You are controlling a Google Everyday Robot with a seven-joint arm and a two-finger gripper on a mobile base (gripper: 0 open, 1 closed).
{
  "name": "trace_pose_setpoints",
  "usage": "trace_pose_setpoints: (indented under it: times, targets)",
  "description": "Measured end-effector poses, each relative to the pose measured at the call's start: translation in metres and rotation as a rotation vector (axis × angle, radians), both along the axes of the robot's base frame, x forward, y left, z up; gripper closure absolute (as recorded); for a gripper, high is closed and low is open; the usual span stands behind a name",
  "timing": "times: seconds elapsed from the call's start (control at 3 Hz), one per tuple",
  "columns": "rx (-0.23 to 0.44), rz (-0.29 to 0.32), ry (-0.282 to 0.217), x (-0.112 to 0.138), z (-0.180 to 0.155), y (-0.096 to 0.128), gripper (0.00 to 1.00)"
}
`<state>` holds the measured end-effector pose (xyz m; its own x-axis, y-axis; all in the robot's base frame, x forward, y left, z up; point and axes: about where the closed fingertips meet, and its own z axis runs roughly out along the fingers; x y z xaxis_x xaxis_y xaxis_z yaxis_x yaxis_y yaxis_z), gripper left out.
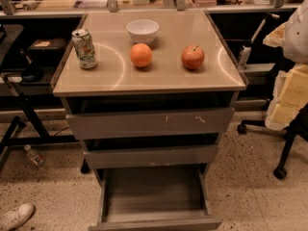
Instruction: Close bottom drawer
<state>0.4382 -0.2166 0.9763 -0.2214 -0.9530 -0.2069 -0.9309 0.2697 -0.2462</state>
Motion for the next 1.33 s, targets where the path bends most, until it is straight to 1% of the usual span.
trace_pose_setpoints:
  times: [0.33, 0.67, 1.33]
  targets:
    - [0.000, 0.000, 0.000, 0.0000, 0.0000, 0.0000, 0.00]
    - [0.000, 0.000, 0.000, 0.0000, 0.0000, 0.0000, 0.19]
    - [0.000, 0.000, 0.000, 0.0000, 0.0000, 0.0000, 0.66]
